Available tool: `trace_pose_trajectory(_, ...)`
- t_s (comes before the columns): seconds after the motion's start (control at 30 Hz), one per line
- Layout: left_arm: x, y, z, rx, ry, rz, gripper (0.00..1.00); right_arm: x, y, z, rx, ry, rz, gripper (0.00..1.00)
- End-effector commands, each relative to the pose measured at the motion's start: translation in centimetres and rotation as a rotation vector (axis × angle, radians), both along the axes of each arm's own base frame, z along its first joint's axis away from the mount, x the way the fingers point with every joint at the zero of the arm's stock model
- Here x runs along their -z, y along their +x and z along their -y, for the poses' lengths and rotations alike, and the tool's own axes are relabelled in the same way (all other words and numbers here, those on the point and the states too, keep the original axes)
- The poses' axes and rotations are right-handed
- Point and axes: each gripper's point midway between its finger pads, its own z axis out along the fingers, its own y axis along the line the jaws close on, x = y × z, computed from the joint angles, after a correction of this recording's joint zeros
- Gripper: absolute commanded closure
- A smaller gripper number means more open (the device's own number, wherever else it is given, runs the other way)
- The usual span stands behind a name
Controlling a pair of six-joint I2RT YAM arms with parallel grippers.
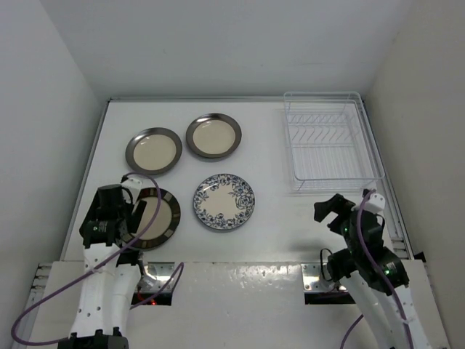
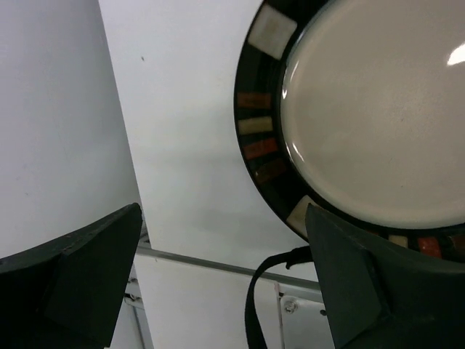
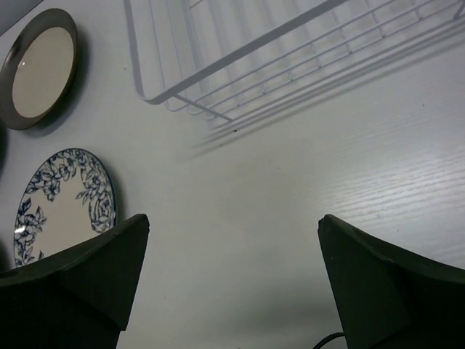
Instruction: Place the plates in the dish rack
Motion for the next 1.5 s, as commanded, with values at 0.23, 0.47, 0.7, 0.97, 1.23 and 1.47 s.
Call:
trace_pose_trajectory(0.23,-7.7,4.7,1.5,0.09,-0.07,0.202,0.0,-15.2,8.0,-11.2,-0.558,-0.099,0.017,0.0)
trace_pose_trajectory(0.47,-9.8,5.6,2.8,0.129,-0.137,0.253,0.0,-5.5,8.1,-19.8,-0.685,-0.262,-0.268,0.0)
trace_pose_trajectory(0.7,-9.4,5.0,2.6,0.123,-0.136,0.224,0.0,6.6,5.1,-20.5,-0.554,0.061,-0.572,0.25)
trace_pose_trajectory(0.97,-9.5,5.5,2.6,0.134,-0.139,0.209,0.0,10.7,6.1,-22.1,-0.431,0.387,-0.476,0.25)
trace_pose_trajectory(1.23,-9.5,5.6,2.2,0.124,-0.12,0.194,0.0,14.2,6.5,-22.8,-0.38,0.472,-0.522,0.32)
trace_pose_trajectory(1.47,-10.4,6.3,2.1,0.132,-0.111,0.204,0.0,15.8,7.3,-21.9,-0.344,0.413,-0.53,0.84)
